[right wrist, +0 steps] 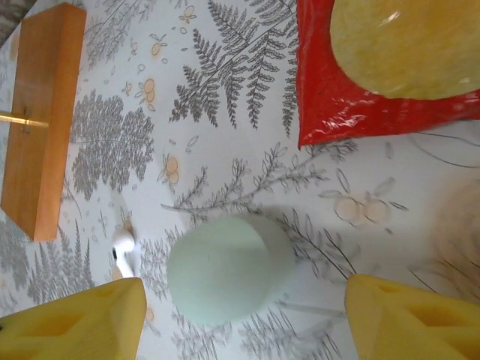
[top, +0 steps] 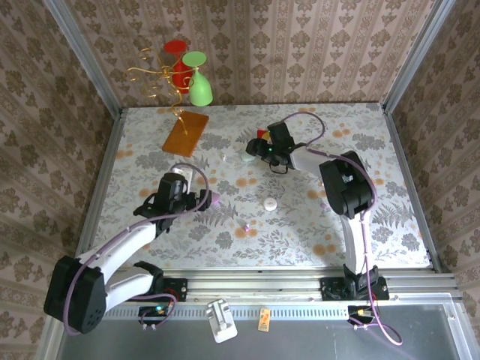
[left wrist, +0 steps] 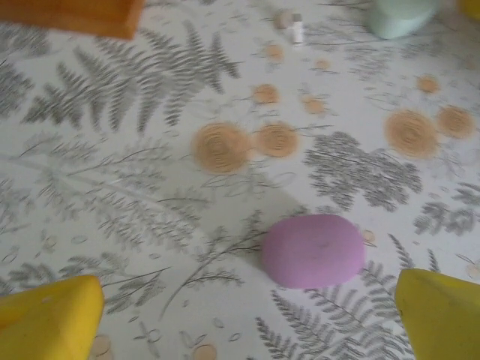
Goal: Insert wireless bluetooth earbuds into charging case
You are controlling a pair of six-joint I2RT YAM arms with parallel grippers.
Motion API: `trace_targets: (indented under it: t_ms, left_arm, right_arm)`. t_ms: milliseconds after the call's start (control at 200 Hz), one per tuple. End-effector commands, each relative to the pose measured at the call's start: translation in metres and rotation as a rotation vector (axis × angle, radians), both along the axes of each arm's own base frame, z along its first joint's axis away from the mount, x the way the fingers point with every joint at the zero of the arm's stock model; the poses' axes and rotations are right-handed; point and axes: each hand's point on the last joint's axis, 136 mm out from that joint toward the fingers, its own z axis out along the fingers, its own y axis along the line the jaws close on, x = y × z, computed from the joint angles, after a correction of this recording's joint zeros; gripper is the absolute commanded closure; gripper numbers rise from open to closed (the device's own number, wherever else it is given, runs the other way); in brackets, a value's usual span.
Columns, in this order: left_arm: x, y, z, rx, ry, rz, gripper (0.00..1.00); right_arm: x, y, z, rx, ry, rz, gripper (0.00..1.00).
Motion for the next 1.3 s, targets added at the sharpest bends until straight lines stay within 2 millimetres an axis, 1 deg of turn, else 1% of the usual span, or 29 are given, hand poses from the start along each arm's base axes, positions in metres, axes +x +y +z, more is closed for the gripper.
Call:
trace_targets:
  t_ms: [0, 55, 155, 195, 265, 355, 445, 525, 625, 650, 790, 860, 960, 1025, 1080, 1180, 1295]
  left_arm:
    - [0.007, 0.012, 0.004, -0.147, 0.088, 0.107, 0.0]
    - [0.01, 0.019, 0.004, -0.181, 0.105, 0.134, 0.0]
    - [0.013, 0.031, 0.007, -0.22, 0.128, 0.18, 0.0]
    - [0.013, 0.035, 0.007, -0.246, 0.136, 0.197, 0.0]
    - [0.013, 0.04, 0.006, -0.29, 0.149, 0.223, 0.0]
    - [0.013, 0.046, 0.003, -0.322, 0.148, 0.261, 0.0]
    - [0.011, 0.053, 0.002, -0.332, 0.139, 0.298, 0.0]
    - [0.008, 0.056, 0.002, -0.334, 0.136, 0.305, 0.0]
    - [0.005, 0.058, 0.003, -0.329, 0.138, 0.303, 0.0]
    - [0.005, 0.059, 0.004, -0.327, 0.139, 0.306, 0.0]
    - [0.002, 0.067, 0.004, -0.317, 0.139, 0.32, 0.0]
    - [0.001, 0.07, 0.004, -0.315, 0.139, 0.328, 0.0]
    - [0.001, 0.071, 0.003, -0.315, 0.143, 0.329, 0.0]
    - [0.0, 0.071, 0.002, -0.317, 0.146, 0.327, 0.0]
    - [0.0, 0.071, 0.0, -0.319, 0.149, 0.329, 0.0]
    - [0.0, 0.071, -0.001, -0.325, 0.152, 0.328, 0.0]
    - [0.0, 0.07, -0.002, -0.329, 0.152, 0.324, 0.0]
  right_arm:
    - [-0.014, -0.006, 0.038, -0.113, -0.144, 0.137, 0.25]
    - [-0.027, 0.001, 0.045, -0.138, -0.184, 0.241, 0.25]
    - [-0.055, 0.017, 0.052, -0.234, -0.276, 0.445, 0.23]
    - [-0.068, 0.025, 0.052, -0.276, -0.313, 0.534, 0.22]
    - [-0.093, 0.045, 0.052, -0.327, -0.394, 0.712, 0.21]
    - [-0.121, 0.067, 0.047, -0.376, -0.463, 0.908, 0.21]
    - [-0.14, 0.091, 0.041, -0.39, -0.504, 1.039, 0.21]
    - [-0.147, 0.11, 0.032, -0.383, -0.498, 1.102, 0.22]
    - [-0.149, 0.13, 0.021, -0.391, -0.461, 1.144, 0.21]
    - [-0.148, 0.135, 0.021, -0.392, -0.464, 1.15, 0.21]
    - [-0.151, 0.158, 0.002, -0.406, -0.442, 1.198, 0.21]
    - [-0.153, 0.167, -0.005, -0.403, -0.436, 1.212, 0.21]
    - [-0.156, 0.173, -0.014, -0.407, -0.399, 1.23, 0.22]
    - [-0.158, 0.176, -0.016, -0.396, -0.39, 1.233, 0.24]
    - [-0.16, 0.178, -0.018, -0.386, -0.385, 1.238, 0.26]
    - [-0.164, 0.179, -0.028, -0.39, -0.364, 1.245, 0.32]
    - [-0.165, 0.179, -0.038, -0.404, -0.346, 1.242, 0.36]
